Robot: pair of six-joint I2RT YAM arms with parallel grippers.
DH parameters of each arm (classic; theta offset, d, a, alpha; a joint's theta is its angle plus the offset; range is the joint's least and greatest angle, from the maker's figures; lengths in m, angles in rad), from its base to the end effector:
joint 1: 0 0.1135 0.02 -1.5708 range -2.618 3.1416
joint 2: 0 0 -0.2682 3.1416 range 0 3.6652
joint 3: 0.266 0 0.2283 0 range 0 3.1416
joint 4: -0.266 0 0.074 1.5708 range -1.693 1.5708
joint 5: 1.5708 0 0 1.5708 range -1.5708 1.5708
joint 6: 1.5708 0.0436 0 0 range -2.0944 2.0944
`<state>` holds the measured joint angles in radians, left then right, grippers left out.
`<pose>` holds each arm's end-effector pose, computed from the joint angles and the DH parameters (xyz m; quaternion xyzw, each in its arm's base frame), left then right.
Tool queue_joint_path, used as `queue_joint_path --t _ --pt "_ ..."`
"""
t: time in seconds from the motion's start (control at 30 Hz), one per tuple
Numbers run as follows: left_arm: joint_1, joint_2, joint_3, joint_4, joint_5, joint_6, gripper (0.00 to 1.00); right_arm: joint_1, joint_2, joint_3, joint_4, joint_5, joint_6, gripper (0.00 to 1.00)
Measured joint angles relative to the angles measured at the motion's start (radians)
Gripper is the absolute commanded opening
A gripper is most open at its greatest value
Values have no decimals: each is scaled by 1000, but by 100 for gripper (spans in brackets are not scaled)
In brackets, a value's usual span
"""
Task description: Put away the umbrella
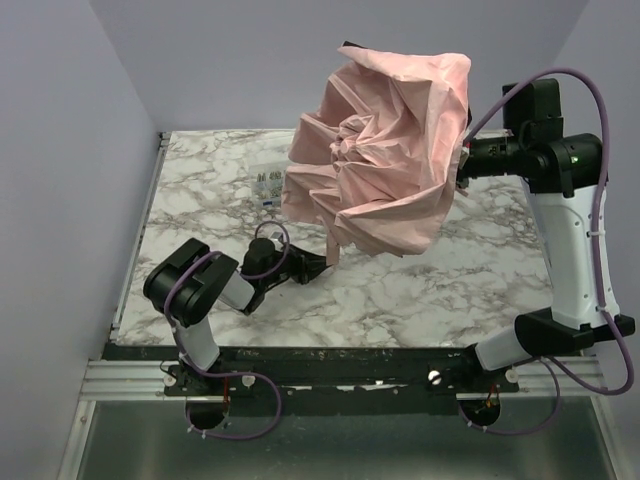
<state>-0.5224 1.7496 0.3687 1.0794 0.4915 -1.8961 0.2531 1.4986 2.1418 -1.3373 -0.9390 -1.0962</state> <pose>0.2286 -0.1553 0.1391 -0.3838 0.6954 -0.6072 0.0202 0.2018 0.0885 0.4973 -0.6543 0.5106 0.2189 0.5130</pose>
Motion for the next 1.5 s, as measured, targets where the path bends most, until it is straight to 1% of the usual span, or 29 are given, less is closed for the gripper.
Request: queue_joint_path --t 0.17,0.27,0.33,0.43,0.5,0.63,0.73,0.87,0.97,1.1,1.33,1.5 --pt "40 29 34 34 31 4 0 0 -8 0 -37 -33 -10 0" --pt "87 31 104 29 55 13 0 0 -22 -7 -61 -50 -13 0" --pt "113 21 157 -4 70 30 0 8 -43 -22 -69 -55 -11 0" --pt "147 0 251 -86 95 69 0 41 -87 -45 -76 -58 2 0" --pt "171 -2 318 -142 121 95 0 87 -115 -65 -78 -59 16 0" --pt "227 -1 486 -317 183 190 0 196 -165 -130 -80 -25 35 0" --pt "270 -1 590 -423 222 267 0 226 -178 -171 -90 37 43 0" --pt "312 -13 657 -553 259 367 0 226 -172 -171 -103 171 57 0" --pt "333 -42 652 -649 272 444 0 226 -169 -132 -93 273 85 0" --pt "338 -80 580 -687 279 500 0 224 -169 -64 -41 367 139 0" --pt "334 -116 356 -703 281 536 0 211 -164 -23 23 427 197 0" --pt "308 -152 297 -716 284 547 0 210 -151 -42 58 457 232 0"
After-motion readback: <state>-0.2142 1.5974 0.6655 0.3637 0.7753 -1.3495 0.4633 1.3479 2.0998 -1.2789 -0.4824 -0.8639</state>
